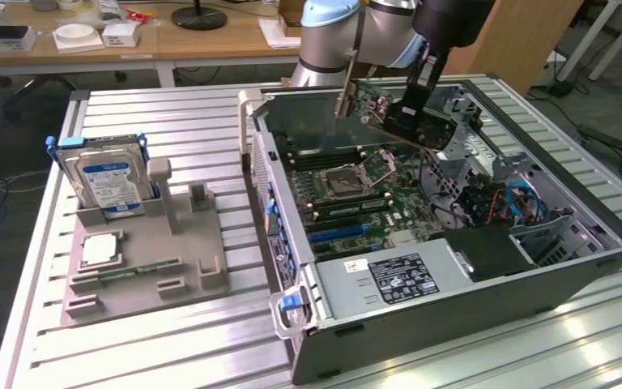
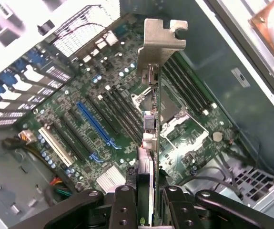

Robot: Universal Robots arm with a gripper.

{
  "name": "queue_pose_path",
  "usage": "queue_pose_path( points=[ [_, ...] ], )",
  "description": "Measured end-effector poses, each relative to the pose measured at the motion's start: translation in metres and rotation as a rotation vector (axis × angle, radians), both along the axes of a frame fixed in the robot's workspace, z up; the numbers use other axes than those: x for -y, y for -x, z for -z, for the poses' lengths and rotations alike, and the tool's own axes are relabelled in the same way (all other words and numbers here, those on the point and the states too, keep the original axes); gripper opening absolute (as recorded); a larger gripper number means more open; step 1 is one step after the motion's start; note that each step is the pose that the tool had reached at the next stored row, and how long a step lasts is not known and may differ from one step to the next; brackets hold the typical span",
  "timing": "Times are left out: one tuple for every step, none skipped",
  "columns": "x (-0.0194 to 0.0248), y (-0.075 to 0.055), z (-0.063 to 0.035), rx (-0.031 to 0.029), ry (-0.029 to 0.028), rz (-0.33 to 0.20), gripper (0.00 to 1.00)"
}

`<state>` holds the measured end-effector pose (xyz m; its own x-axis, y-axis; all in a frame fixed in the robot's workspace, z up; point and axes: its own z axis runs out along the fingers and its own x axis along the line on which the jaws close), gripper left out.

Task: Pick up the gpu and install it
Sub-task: 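Insert the gpu into the slot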

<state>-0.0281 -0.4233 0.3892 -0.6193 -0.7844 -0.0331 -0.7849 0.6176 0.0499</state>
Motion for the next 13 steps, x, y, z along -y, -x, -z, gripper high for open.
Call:
queue_pose_path(
  points=[
    [0.0000, 0.0000, 0.0000, 0.0000, -0.0001, -0.015, 0.27],
    [0.0000, 0.0000, 0.0001, 0.0000, 0.0000, -0.031, 0.27],
    [0.0000, 0.0000, 0.0001, 0.0000, 0.0000, -0.048, 0.27],
    [0.0000, 0.0000, 0.0001, 0.0000, 0.0000, -0.065, 0.27],
    [0.0000, 0.0000, 0.0002, 0.0000, 0.0000, -0.083, 0.27],
    [0.0000, 0.0000, 0.0003, 0.0000, 0.0000, -0.102, 0.27],
    [0.0000, 0.0000, 0.0003, 0.0000, 0.0000, -0.120, 0.27],
    [0.0000, 0.0000, 0.0004, 0.0000, 0.0001, -0.138, 0.27],
    [0.0000, 0.0000, 0.0005, 0.0000, 0.0000, -0.156, 0.27],
    [0.0000, 0.0000, 0.0006, 0.0001, 0.0000, -0.174, 0.27],
    [0.0000, 0.0000, 0.0006, 0.0000, 0.0001, -0.192, 0.27],
    [0.0000, 0.0000, 0.0007, 0.0000, 0.0000, -0.210, 0.27],
    [0.0000, 0.0000, 0.0008, 0.0000, 0.0001, -0.229, 0.27]
  ],
)
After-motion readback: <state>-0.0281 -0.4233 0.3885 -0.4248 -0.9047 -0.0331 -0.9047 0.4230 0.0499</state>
